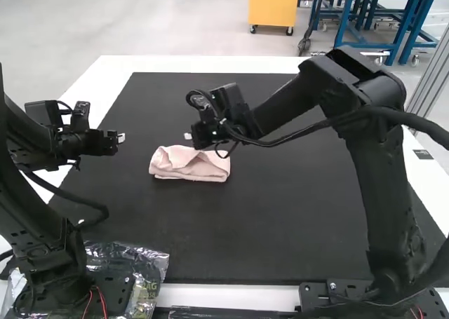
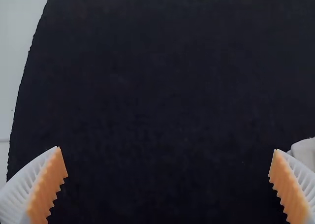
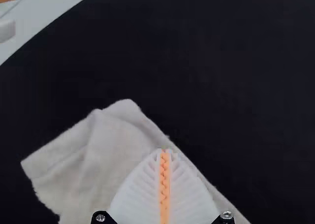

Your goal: Fold the towel.

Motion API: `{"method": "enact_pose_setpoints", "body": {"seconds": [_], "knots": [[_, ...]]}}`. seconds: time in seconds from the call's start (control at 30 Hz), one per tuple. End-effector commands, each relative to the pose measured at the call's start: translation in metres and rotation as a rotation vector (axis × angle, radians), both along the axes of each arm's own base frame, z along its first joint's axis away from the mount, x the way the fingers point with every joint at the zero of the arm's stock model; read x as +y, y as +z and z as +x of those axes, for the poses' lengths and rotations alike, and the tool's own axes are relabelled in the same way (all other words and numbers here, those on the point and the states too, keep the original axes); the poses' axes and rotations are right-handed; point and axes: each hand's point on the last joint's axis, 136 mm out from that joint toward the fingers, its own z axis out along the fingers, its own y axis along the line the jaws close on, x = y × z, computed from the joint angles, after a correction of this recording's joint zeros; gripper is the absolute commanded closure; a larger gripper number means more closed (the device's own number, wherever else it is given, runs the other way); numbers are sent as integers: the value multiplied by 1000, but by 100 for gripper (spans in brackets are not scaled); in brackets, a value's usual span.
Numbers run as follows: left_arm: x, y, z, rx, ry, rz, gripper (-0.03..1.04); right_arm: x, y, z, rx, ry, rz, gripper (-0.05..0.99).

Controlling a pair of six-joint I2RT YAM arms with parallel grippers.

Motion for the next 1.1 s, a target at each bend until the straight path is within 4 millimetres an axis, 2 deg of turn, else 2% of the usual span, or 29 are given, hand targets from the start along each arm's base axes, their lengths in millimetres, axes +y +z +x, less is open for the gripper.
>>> {"method": "enact_pose_setpoints", "body": {"seconds": [0.0, 0.17, 0.3, 0.7, 1.07], "knots": [[-1, 9, 1, -29, -9, 0, 4, -12, 23, 12, -32, -8, 43, 96], [-1, 9, 1, -29, -8, 2, 4, -23, 11, 14, -8, -10, 42, 96], [-1, 11, 1, -35, -8, 4, 4, -23, 4, 10, 3, 3, 43, 96], [-2, 7, -2, -28, -10, 2, 4, 0, -16, -8, 67, 36, 91, 96], [-4, 1, -6, -22, -12, 3, 4, 9, -43, -8, 112, 36, 116, 96]]}}
